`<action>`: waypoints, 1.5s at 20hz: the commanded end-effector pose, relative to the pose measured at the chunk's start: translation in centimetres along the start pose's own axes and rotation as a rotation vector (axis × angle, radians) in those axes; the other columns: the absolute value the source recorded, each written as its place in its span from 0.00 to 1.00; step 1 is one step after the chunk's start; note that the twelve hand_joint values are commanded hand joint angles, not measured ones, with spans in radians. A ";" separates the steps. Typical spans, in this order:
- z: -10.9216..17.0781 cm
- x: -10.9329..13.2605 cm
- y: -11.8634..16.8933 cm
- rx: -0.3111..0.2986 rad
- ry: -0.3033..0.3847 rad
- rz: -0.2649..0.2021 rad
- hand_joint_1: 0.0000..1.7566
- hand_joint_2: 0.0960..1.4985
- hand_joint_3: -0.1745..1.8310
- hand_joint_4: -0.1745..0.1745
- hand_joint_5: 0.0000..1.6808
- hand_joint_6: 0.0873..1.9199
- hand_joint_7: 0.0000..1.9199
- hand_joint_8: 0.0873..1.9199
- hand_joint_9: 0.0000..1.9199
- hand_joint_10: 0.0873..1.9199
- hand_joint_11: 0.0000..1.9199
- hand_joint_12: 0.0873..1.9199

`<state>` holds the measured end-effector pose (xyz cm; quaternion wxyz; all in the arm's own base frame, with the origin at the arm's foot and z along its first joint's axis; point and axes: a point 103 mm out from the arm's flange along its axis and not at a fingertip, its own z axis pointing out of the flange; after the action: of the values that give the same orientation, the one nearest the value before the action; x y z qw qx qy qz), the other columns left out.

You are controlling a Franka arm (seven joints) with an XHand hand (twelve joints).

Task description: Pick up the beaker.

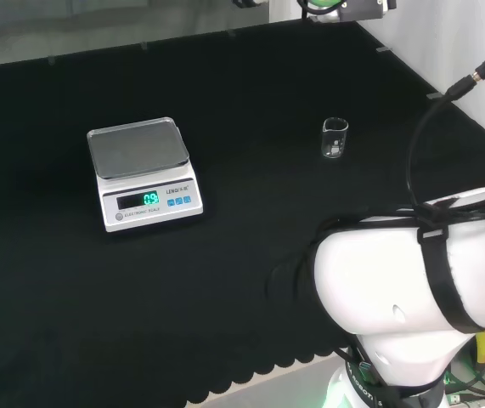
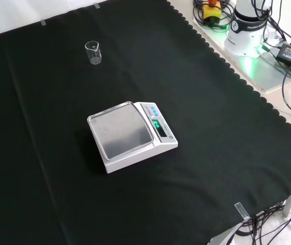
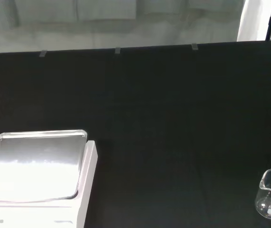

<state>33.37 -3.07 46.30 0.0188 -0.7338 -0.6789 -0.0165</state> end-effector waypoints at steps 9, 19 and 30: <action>14.5 -11.7 12.8 0.153 0.133 0.110 0.28 0.46 0.13 0.40 0.08 0.00 0.00 0.33 0.00 0.38 0.03 0.83; 21.6 -18.4 18.0 0.268 0.174 0.227 0.29 0.46 0.13 0.38 0.13 0.00 0.01 0.36 0.00 0.40 0.03 0.83; 28.4 -22.5 21.6 0.407 0.227 0.285 0.27 0.44 0.12 0.36 0.20 0.00 0.01 0.36 0.00 0.29 0.00 0.82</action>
<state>49.04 -21.84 24.72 0.1705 -0.7976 -0.5760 0.0544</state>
